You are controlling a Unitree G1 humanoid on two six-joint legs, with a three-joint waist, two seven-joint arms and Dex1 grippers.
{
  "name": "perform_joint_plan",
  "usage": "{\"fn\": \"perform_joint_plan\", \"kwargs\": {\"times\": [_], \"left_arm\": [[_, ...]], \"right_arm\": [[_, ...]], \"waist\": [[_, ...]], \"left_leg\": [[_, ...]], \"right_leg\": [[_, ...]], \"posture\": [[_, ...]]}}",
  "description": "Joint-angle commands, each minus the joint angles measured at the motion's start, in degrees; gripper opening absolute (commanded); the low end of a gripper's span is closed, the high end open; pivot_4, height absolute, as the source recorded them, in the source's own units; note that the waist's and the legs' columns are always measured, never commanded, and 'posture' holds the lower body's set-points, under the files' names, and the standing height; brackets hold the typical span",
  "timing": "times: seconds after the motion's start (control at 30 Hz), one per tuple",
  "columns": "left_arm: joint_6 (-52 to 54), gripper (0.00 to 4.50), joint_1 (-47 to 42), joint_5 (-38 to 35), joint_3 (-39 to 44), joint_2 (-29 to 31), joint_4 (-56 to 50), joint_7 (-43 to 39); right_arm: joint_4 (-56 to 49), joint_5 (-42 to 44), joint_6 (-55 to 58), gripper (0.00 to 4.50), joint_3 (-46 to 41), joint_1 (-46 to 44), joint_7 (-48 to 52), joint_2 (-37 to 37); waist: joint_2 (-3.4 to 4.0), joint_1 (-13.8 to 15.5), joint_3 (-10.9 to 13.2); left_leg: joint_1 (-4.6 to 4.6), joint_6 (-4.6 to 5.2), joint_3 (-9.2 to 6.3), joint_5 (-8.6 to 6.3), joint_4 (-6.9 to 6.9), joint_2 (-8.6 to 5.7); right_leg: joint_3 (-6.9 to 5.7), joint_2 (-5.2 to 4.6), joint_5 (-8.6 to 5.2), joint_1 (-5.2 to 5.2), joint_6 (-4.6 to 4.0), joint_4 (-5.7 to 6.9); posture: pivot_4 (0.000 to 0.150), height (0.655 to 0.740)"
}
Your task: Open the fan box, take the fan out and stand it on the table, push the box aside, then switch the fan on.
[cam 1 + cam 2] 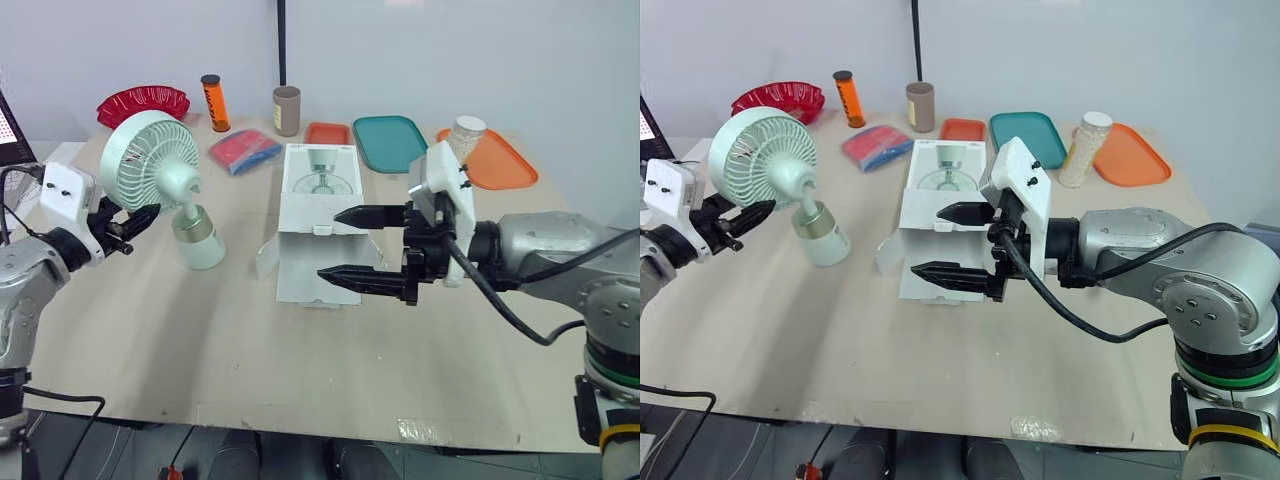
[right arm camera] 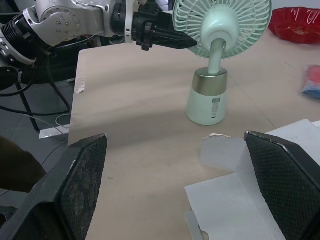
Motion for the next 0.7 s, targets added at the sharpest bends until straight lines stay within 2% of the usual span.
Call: {"fn": "perform_joint_plan", "kwargs": {"times": [0.03,0.2,0.7], "left_arm": [[1.58,2.03,-0.39,0.24,-0.12,-1.95,-1.65,0.83],[3.84,2.03,0.85,0.31,-0.23,-5.13,-4.46,2.95],[6.93,2.03,-1.56,1.31,-2.28,-10.41,-5.98,4.29]], "right_arm": [[-1.26,-0.60,-0.71,4.50,0.04,-1.50,-0.16,0.45],[-0.16,-5.02,-1.49,4.50,1.49,-2.09,-4.73,3.75],[5.79,-15.22,-2.42,4.50,2.02,-5.41,-8.02,11.51]], "waist": [[0.03,0.15,-0.02],[0.05,0.43,-0.04],[0.07,1.05,-0.05]], "left_leg": [[0.00,0.01,-0.01,0.01,0.01,0.01],[0.00,0.00,-0.02,0.03,0.02,-0.03],[-0.01,0.02,-0.19,0.11,0.02,-0.21]], "right_leg": [[-0.02,0.00,0.00,0.02,0.00,0.00],[-0.06,-0.05,-0.01,0.06,0.02,0.01],[-0.31,-0.23,-0.04,0.17,0.09,0.00]], "posture": [[0.150,0.7400],[0.150,0.7400],[0.150,0.7400]]}}
